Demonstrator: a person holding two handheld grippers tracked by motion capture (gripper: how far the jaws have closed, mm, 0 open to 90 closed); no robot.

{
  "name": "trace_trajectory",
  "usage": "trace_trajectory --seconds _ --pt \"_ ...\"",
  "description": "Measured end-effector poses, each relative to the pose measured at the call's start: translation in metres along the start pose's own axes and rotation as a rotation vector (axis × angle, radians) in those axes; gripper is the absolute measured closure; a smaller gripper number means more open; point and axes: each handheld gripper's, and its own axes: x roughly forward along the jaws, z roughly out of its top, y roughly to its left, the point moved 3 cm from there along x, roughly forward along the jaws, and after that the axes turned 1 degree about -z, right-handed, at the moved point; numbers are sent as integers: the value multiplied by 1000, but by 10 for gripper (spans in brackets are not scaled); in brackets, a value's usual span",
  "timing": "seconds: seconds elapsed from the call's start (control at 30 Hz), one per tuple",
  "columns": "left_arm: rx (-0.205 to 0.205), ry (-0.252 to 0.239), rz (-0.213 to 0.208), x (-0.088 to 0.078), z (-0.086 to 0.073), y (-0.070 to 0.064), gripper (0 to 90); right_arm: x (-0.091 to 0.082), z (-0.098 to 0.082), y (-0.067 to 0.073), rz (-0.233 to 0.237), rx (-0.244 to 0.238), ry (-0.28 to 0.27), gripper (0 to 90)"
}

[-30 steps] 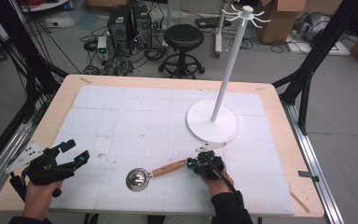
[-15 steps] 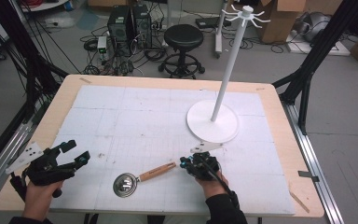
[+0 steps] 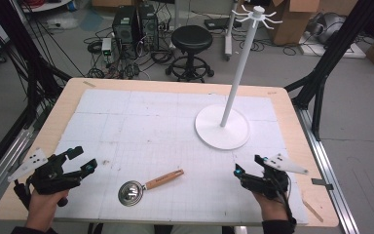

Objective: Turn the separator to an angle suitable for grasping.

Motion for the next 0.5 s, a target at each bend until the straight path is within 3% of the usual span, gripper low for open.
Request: trace_trajectory --seconds 0.27,0.37,0.5 --pt "12 4 -27 1 1 -5 197 -35 -5 -13 -53 -14 -71 159" --pt "12 8 -31 3 0 -4 197 -38 -3 -15 -58 -4 -95 160" --pt "10 15 -29 3 0 -4 197 -34 -6 -16 -58 -1 -73 162"
